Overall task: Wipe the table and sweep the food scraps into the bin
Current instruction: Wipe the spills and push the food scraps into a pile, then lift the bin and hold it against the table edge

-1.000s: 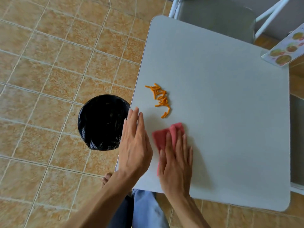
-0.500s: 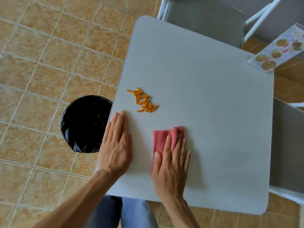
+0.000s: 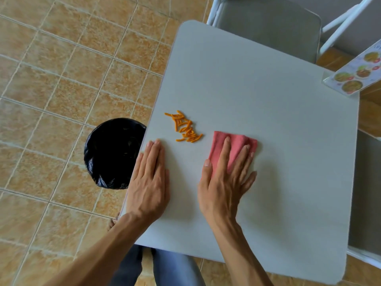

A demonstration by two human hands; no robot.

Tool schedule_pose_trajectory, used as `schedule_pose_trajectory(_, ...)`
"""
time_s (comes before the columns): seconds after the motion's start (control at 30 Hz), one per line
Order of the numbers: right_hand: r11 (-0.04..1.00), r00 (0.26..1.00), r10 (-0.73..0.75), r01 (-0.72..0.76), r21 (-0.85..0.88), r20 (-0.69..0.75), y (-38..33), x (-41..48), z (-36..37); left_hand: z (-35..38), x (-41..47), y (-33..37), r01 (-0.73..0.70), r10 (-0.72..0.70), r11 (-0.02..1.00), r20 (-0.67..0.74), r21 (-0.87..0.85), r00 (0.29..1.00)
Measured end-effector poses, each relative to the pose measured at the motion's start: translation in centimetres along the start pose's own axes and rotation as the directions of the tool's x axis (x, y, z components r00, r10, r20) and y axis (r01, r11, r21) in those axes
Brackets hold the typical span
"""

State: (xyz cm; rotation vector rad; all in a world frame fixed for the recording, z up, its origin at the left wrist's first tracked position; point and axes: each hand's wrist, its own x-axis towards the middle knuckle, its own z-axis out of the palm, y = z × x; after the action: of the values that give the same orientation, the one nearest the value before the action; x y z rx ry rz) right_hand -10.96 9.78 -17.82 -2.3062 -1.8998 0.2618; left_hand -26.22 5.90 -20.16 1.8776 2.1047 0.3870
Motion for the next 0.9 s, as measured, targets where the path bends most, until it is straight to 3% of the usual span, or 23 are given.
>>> schedule_pose_trajectory(0.1,0.985,0.992,-0.124,0.118,0.122,0.04,-2.4,-2.6,-1.4,-0.9,0.0,-0.1,0.03,-0.029,0.999,0.025,-0.045,0.999)
schedule_pose_trajectory(0.23,0.958,0.958,-0.265,0.249,0.142,0.108,-6.2,-5.8,-1.3,-3.2,-0.9,-2.4,0.156,-0.155,0.978,0.013,-0.138,0.988)
schedule_pose_trajectory(0.4,0.907,0.912,-0.377,0.327,0.266,0.163,-13.3,-6.9,-0.6,-4.5,-2.7,-9.9,0.362,-0.358,0.914,0.057,-0.186,0.932)
schedule_pose_trajectory(0.53,0.865,0.88,-0.443,0.37,0.339,0.17,-18.5,-6.9,2.6,-5.8,-3.3,-16.0,0.383,-0.371,0.909,0.095,-0.165,0.924)
schedule_pose_trajectory(0.63,0.901,0.874,-0.405,0.333,0.277,0.268,-20.5,-7.2,6.4,-6.2,-3.1,-20.4,0.367,-0.355,0.918,0.1,-0.15,0.929)
schedule_pose_trajectory(0.9,0.991,0.91,-0.07,0.017,0.134,0.408,-21.5,-7.6,14.0,-3.8,0.3,-28.4,0.296,-0.24,0.942,0.298,-0.159,0.924)
